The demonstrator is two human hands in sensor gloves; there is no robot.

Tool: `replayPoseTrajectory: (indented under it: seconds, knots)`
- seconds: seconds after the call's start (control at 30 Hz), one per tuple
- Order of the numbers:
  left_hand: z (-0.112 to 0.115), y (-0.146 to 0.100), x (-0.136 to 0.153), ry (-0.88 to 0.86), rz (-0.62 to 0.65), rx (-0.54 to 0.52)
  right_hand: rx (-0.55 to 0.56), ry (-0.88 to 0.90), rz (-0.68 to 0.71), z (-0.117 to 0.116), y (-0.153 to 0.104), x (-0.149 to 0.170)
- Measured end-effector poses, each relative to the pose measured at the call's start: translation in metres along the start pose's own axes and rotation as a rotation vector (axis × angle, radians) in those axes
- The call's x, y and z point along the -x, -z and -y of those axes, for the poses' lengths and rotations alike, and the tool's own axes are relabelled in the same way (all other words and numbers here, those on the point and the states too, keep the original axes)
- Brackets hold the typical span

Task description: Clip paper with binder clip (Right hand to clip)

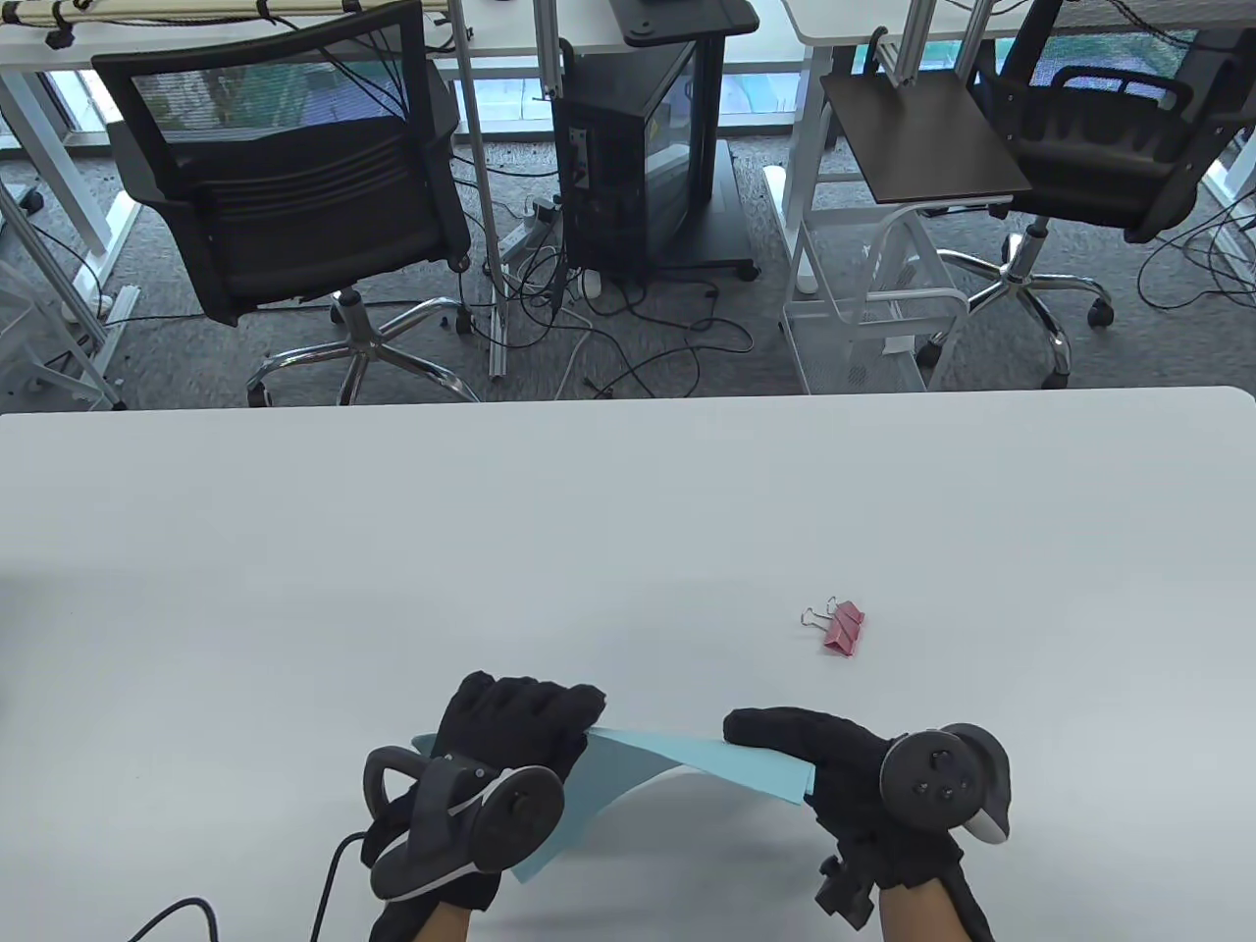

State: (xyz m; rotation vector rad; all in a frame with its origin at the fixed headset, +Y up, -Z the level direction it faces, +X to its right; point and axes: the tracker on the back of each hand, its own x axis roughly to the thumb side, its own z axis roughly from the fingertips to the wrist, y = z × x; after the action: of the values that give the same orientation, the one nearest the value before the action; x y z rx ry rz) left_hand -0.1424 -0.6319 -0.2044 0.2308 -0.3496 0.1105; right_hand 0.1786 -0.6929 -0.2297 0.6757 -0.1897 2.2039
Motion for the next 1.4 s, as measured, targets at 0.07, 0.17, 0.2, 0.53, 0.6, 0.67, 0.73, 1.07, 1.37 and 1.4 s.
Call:
replayPoseTrajectory:
  seconds: [0.07,0.17,0.2,0.53,0.6,0.67,0.73,1.07,1.37,1.4]
  knots:
    - [-0.001,-0.003,0.015,-0.075,-0.117,-0.118,0.041,0.023,-0.008,0.007,-0.002,0.005]
    - [0.010,-0.007,0.057,-0.424,-0.252,-0.147,0.093,0.101,-0.016,0.018,-0.008,0.013]
    - [0.017,-0.009,0.069,-0.568,-0.264,-0.095,0.118,0.126,-0.023,0.021,-0.010,0.015]
    - [0.066,0.002,0.068,-1.102,-0.211,0.036,0.258,0.095,-0.116,0.014,-0.011,0.021]
    - [0.057,0.000,0.060,-1.059,-0.173,-0.081,0.302,0.087,-0.059,0.017,-0.010,0.010]
    - [0.053,-0.001,0.056,-1.023,-0.143,-0.157,0.340,0.044,-0.024,0.020,-0.010,0.000]
    - [0.066,-0.001,0.056,-0.965,-0.157,-0.114,0.329,-0.040,-0.082,0.015,-0.011,0.008]
    - [0.092,0.004,0.059,-0.964,-0.193,0.041,0.221,0.005,-0.244,0.000,-0.011,0.040]
    - [0.095,0.002,0.072,-0.996,-0.291,0.097,0.220,0.211,-0.200,-0.005,-0.010,0.046]
    - [0.090,0.000,0.074,-0.998,-0.332,0.063,0.210,0.270,-0.184,-0.002,-0.010,0.044]
